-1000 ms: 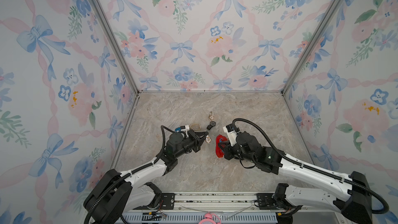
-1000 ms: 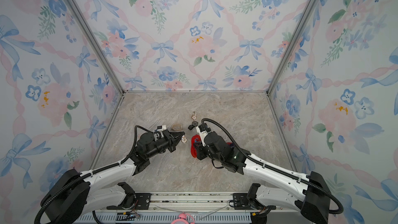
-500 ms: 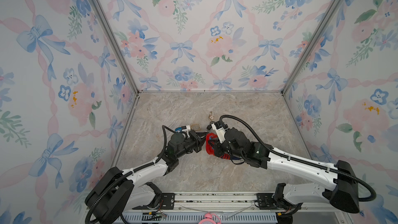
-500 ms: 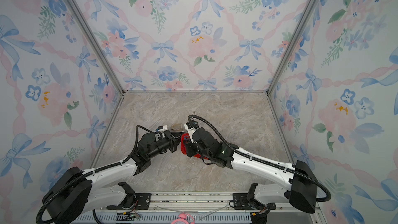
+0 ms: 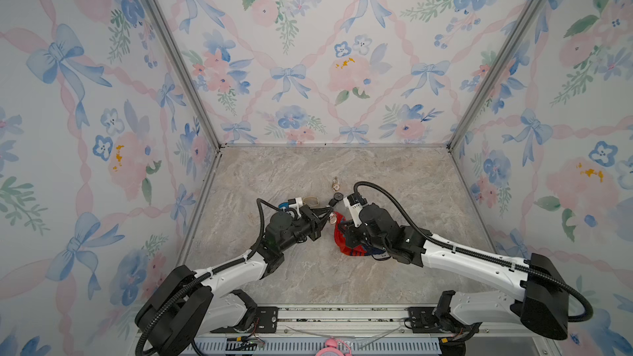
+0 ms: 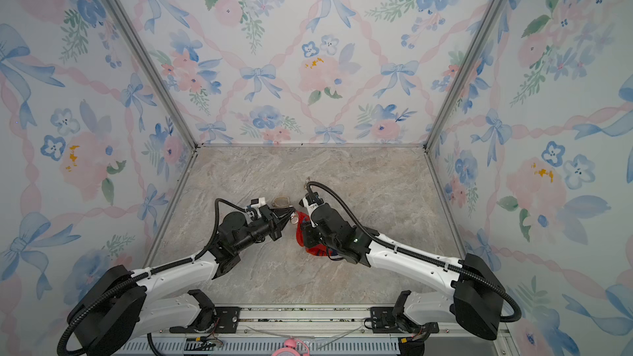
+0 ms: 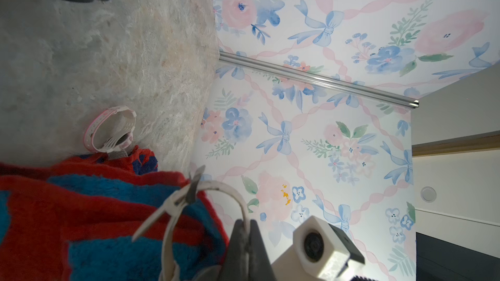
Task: Wipe the watch dial
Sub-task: Wipe the dirt from the watch dial.
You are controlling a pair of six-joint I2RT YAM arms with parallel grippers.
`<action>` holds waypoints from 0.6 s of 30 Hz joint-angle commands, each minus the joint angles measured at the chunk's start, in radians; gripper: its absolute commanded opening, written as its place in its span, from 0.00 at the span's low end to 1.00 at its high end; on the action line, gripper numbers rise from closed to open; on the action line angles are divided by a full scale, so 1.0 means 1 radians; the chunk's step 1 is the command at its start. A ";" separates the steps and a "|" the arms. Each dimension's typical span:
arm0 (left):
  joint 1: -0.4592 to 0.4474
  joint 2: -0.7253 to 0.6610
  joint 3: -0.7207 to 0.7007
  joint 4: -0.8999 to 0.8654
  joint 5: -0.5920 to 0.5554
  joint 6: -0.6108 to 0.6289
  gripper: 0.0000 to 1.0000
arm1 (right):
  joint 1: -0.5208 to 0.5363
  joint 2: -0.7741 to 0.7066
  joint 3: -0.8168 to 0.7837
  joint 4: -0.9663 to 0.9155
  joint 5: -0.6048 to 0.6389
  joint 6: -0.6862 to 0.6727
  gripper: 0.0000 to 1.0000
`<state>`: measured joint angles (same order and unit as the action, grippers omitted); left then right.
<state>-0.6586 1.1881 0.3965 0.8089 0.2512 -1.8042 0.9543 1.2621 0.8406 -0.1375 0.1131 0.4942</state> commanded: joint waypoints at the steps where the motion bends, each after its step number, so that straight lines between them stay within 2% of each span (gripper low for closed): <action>1: -0.007 -0.009 -0.003 0.053 0.018 -0.012 0.00 | -0.028 -0.085 -0.041 -0.016 0.002 0.025 0.00; 8: -0.010 0.006 -0.013 0.061 0.012 -0.010 0.00 | -0.007 -0.219 -0.056 0.003 -0.025 0.018 0.00; 18: -0.035 0.025 0.009 0.062 0.005 -0.003 0.00 | 0.039 -0.101 0.039 0.054 -0.038 0.002 0.00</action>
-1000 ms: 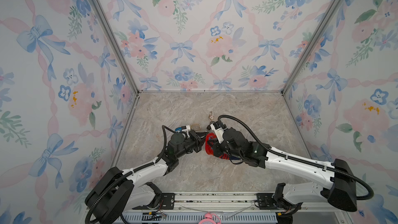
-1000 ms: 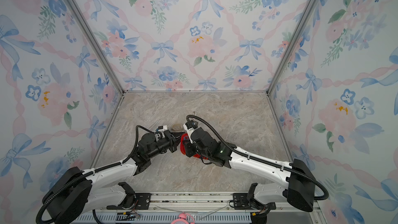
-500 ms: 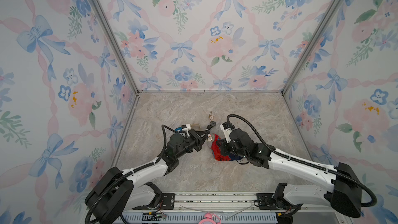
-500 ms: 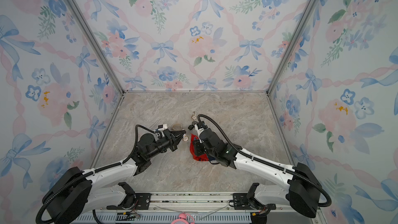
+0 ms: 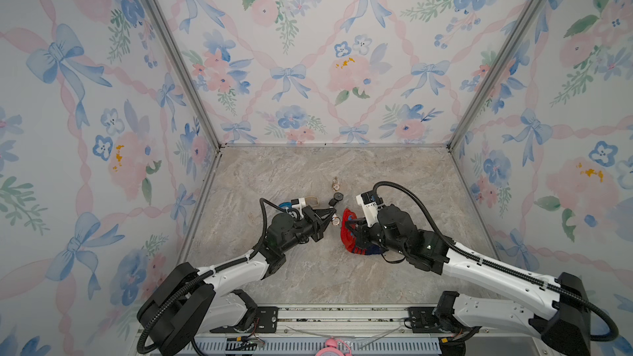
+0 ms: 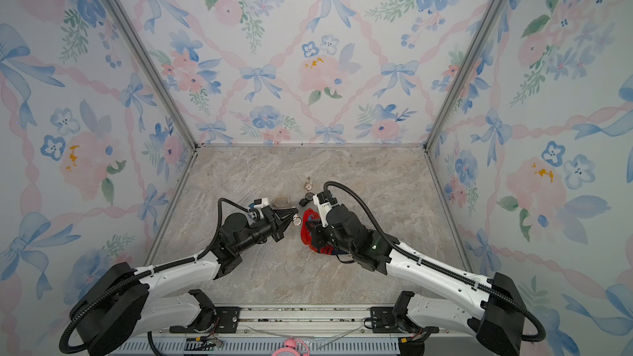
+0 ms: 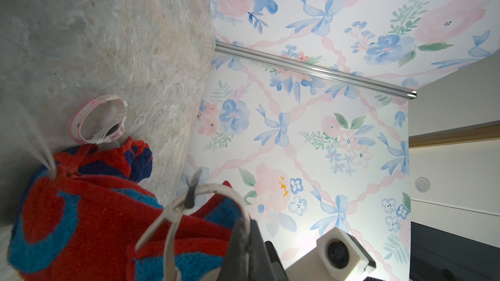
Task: Wipe the watch dial
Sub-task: Wipe the dirt from the watch dial.
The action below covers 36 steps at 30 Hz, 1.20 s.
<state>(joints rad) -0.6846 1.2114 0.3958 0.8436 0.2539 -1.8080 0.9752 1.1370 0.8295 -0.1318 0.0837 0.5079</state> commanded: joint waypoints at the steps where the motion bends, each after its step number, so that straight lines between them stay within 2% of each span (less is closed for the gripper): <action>1: -0.012 0.002 0.008 0.027 0.000 0.000 0.00 | 0.020 0.032 0.058 0.052 -0.009 -0.014 0.00; 11: -0.023 0.013 0.012 0.028 -0.012 0.001 0.00 | 0.032 0.127 0.091 0.067 -0.009 -0.003 0.00; 24: -0.033 0.015 0.008 0.035 -0.025 -0.002 0.00 | 0.006 0.127 0.067 0.059 -0.006 0.022 0.00; 31: -0.033 0.019 0.006 0.036 -0.030 -0.002 0.00 | 0.047 0.145 0.118 0.038 -0.014 0.002 0.00; 36: -0.033 0.009 0.002 0.037 -0.038 -0.004 0.00 | -0.013 0.106 0.070 0.022 0.005 0.011 0.00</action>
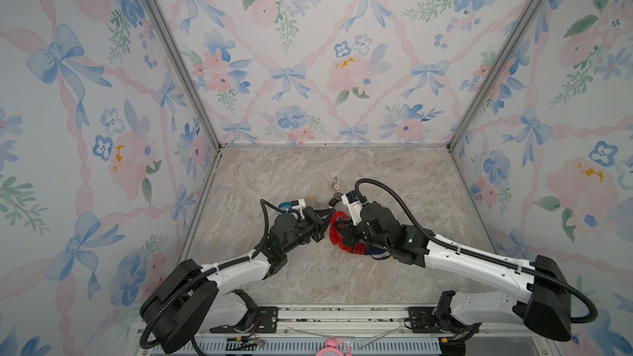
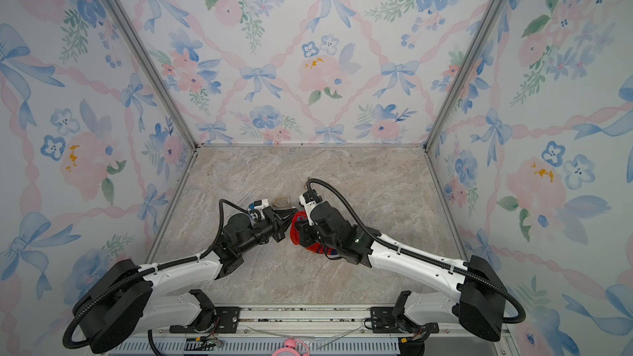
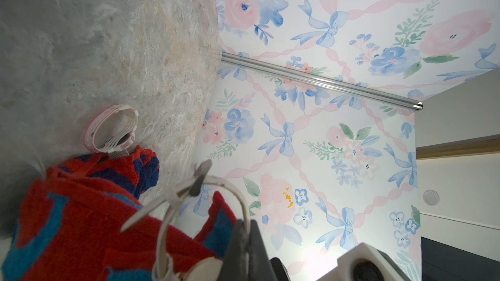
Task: Wipe the watch dial
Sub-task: Wipe the dirt from the watch dial.
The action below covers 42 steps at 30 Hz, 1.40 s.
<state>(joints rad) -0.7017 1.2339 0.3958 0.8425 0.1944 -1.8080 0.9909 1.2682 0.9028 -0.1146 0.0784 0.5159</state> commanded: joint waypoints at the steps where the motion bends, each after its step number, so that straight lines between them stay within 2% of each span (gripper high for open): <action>1: -0.016 -0.014 0.002 0.037 0.023 -0.004 0.00 | -0.042 -0.037 -0.015 0.004 0.011 0.005 0.00; 4: -0.018 -0.013 0.003 0.038 0.025 -0.002 0.00 | -0.058 -0.058 -0.031 0.007 0.003 0.015 0.00; 10: -0.018 0.000 0.009 0.037 0.030 -0.002 0.00 | 0.010 -0.020 0.025 0.001 0.000 0.003 0.00; 18: -0.019 -0.016 0.000 0.038 0.017 -0.005 0.00 | -0.006 -0.028 0.002 0.006 0.006 0.011 0.00; 23: -0.019 -0.017 -0.005 0.038 0.003 -0.009 0.00 | 0.030 -0.023 0.032 0.002 0.002 0.011 0.00; 30: -0.019 -0.033 -0.014 0.038 -0.020 -0.017 0.00 | -0.007 -0.046 -0.029 0.019 0.012 0.037 0.00; 37: -0.019 -0.031 -0.015 0.038 -0.025 -0.018 0.00 | 0.044 -0.013 0.021 0.012 -0.006 0.033 0.00; 42: -0.019 -0.038 -0.016 0.038 -0.025 -0.019 0.00 | 0.017 -0.022 -0.011 0.010 0.016 0.039 0.00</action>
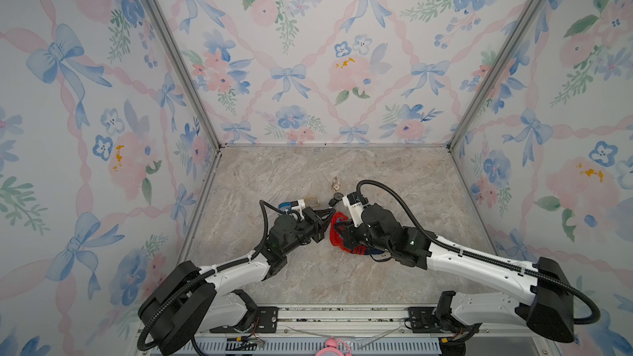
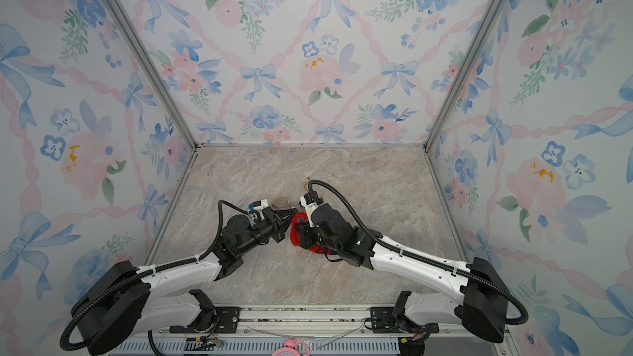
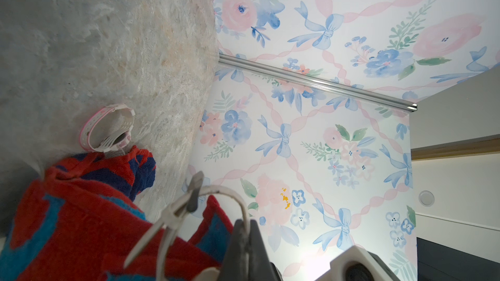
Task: Wipe the watch dial
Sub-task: Wipe the dirt from the watch dial.
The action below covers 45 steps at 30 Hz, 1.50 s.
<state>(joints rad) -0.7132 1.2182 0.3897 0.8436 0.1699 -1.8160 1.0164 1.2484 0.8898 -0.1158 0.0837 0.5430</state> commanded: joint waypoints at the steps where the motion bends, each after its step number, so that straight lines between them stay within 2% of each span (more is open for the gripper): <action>1: -0.008 -0.024 -0.011 0.037 -0.001 -0.010 0.00 | -0.015 -0.005 -0.003 0.013 0.009 0.015 0.00; 9: -0.007 -0.011 -0.006 0.036 0.004 -0.007 0.00 | 0.029 0.027 0.058 -0.023 0.016 -0.011 0.00; 16: -0.008 -0.016 -0.008 0.036 0.005 -0.008 0.00 | -0.014 -0.007 0.019 -0.025 0.017 0.008 0.00; 22: -0.008 -0.014 -0.009 0.036 0.003 -0.006 0.00 | 0.040 0.021 0.066 -0.036 0.026 -0.008 0.00; 28: -0.008 -0.018 -0.008 0.036 0.002 -0.007 0.00 | -0.013 -0.001 0.014 -0.031 0.035 0.004 0.00; 37: -0.008 -0.013 -0.006 0.037 0.002 -0.006 0.00 | 0.018 0.016 0.050 -0.049 0.036 -0.010 0.00; 45: -0.008 -0.017 -0.009 0.036 0.002 -0.008 0.00 | -0.032 -0.021 0.015 -0.051 0.031 0.000 0.00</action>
<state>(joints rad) -0.7139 1.2156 0.3897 0.8440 0.1642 -1.8164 0.9955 1.2499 0.9092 -0.1646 0.1059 0.5461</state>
